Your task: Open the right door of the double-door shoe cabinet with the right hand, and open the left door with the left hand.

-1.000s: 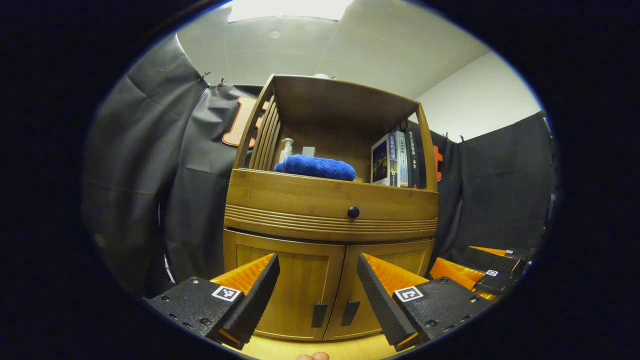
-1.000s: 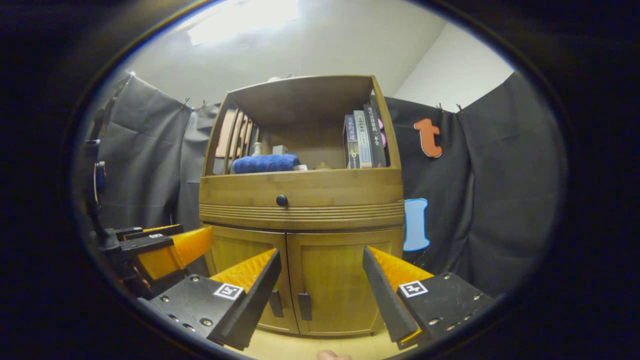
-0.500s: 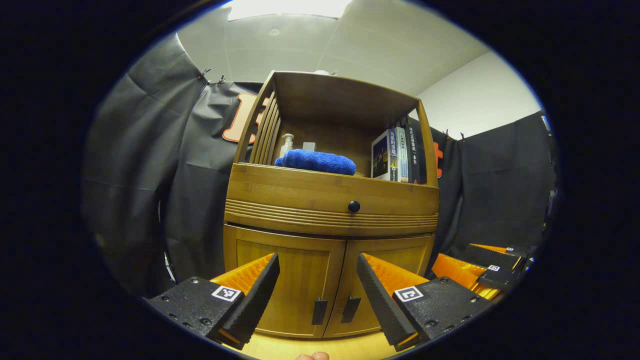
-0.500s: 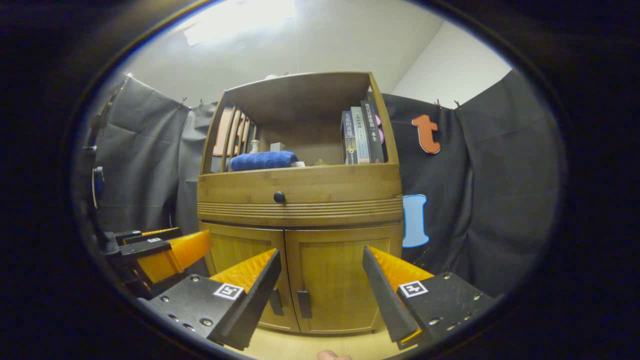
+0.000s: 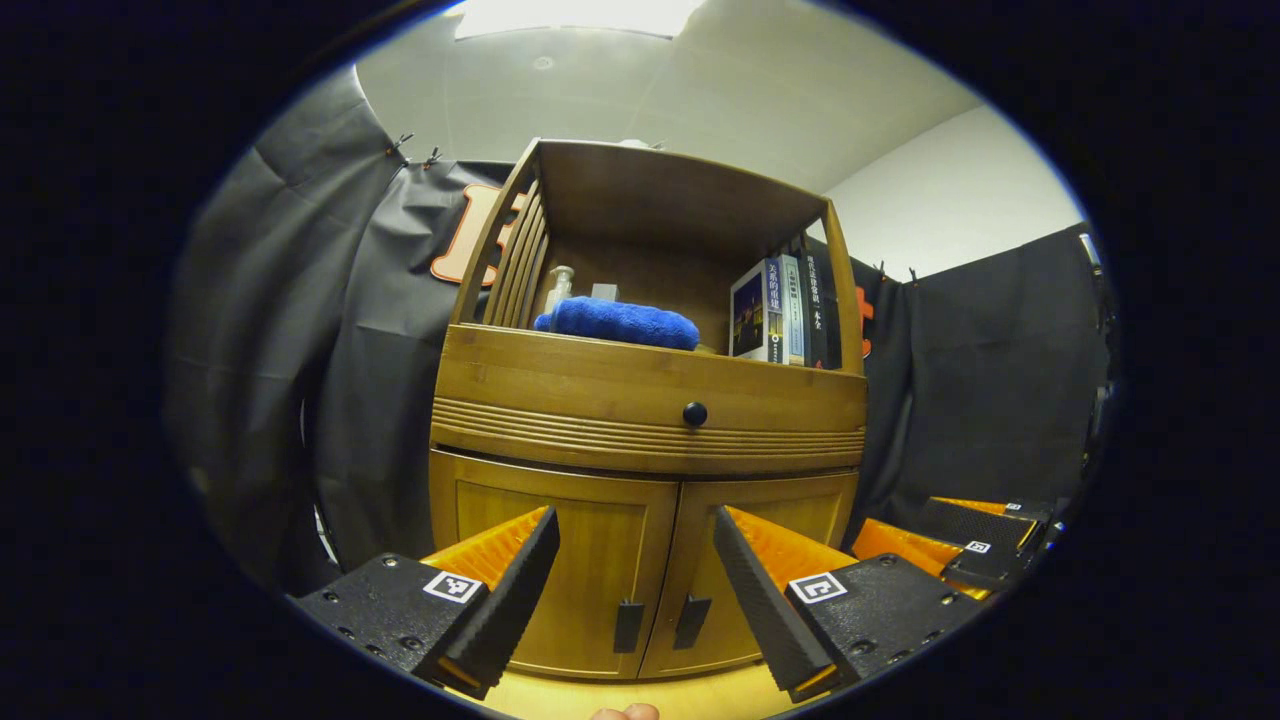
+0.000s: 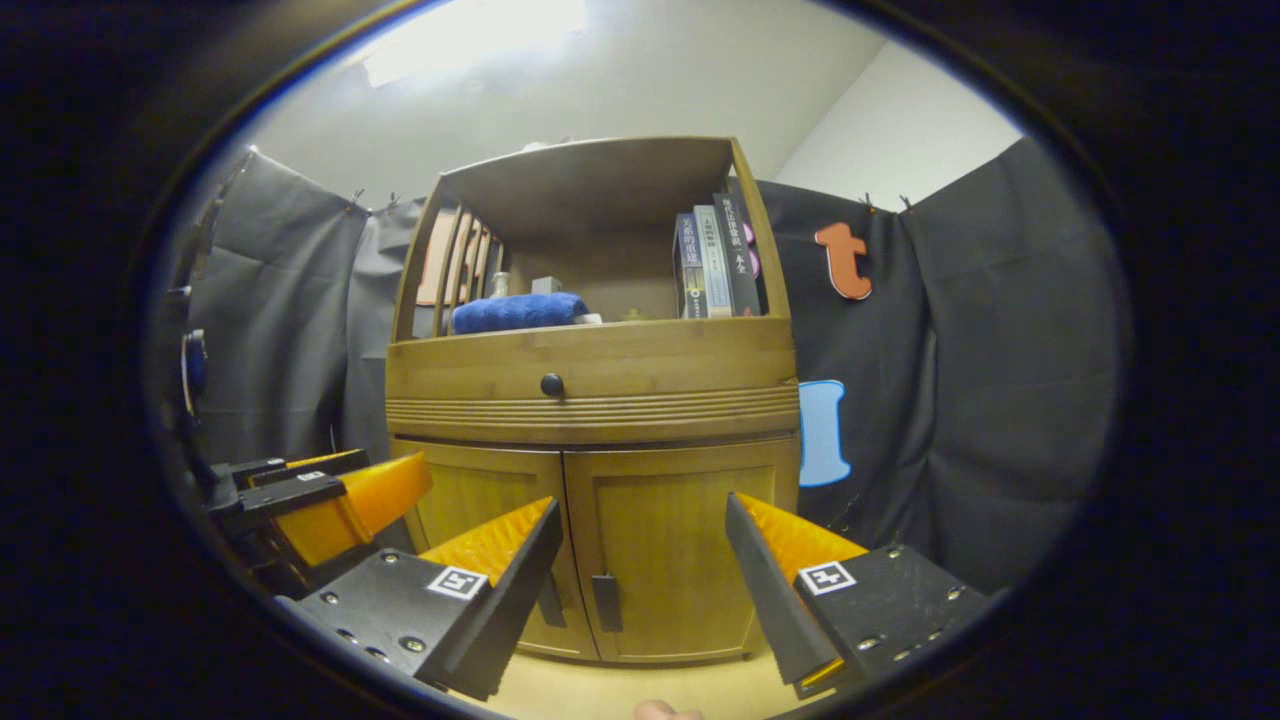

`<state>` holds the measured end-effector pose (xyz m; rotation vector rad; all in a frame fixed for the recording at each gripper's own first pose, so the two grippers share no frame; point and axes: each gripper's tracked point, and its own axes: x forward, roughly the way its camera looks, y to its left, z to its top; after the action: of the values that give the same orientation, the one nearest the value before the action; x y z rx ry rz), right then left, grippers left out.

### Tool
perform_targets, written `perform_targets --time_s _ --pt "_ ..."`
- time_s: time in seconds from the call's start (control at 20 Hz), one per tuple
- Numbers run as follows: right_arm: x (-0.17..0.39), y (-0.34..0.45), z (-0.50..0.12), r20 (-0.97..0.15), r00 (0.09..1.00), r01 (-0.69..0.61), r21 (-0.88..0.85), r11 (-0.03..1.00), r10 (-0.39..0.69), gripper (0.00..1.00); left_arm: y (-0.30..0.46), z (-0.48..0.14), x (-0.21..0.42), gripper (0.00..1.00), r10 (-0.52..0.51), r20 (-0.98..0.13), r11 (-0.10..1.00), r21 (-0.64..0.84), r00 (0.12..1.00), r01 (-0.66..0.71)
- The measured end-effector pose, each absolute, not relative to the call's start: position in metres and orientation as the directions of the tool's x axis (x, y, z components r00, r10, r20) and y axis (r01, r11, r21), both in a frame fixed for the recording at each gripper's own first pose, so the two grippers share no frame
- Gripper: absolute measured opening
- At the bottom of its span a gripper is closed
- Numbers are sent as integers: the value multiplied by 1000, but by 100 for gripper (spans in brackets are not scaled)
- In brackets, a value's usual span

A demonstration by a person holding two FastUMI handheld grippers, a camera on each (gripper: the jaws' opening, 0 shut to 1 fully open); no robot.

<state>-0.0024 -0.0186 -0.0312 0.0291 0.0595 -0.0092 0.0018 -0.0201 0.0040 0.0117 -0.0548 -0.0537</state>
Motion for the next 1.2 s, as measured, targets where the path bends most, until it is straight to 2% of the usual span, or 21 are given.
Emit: perform_targets --time_s 0.05,0.1,0.15,0.2,0.25,0.5,0.7,1.0,1.05,1.1,1.2 --pt "-3 -21 -31 -58 998 17 25 1000 -16 96 -23 5 1 92 -60 58 998 8 997 60" --pt "-3 -24 -29 -56 998 23 25 999 -22 96 -26 5 1 96 -67 60 998 6 996 67" --pt "-4 -25 -28 -53 998 27 28 999 -26 96 -28 6 1 92 -72 63 997 5 995 72" --pt "-4 -26 -27 -52 998 32 30 999 -30 96 -29 6 2 95 -77 64 997 6 995 77" --pt "-4 -27 -28 -53 998 35 31 999 -34 96 -29 6 2 92 -80 62 997 6 995 79" --pt "-6 -25 -33 -60 998 33 27 999 -32 96 -25 4 3 92 -66 57 998 5 996 66" --pt "5 -21 -63 -98 995 11 47 999 -6 97 -8 7 -3 92 -6 55 999 32 998 4" --pt "51 -9 -144 -250 967 -25 70 997 42 97 43 6 -19 92 141 49 983 110 989 -146" --pt "57 -3 -157 -277 959 -37 74 997 56 94 51 7 -21 92 162 51 980 112 985 -167" --pt "64 4 -170 -304 950 -49 75 996 70 96 60 7 -23 92 184 52 976 111 982 -189" --pt "81 17 -194 -339 937 -61 67 996 80 83 76 11 -28 92 228 61 966 114 972 -234"
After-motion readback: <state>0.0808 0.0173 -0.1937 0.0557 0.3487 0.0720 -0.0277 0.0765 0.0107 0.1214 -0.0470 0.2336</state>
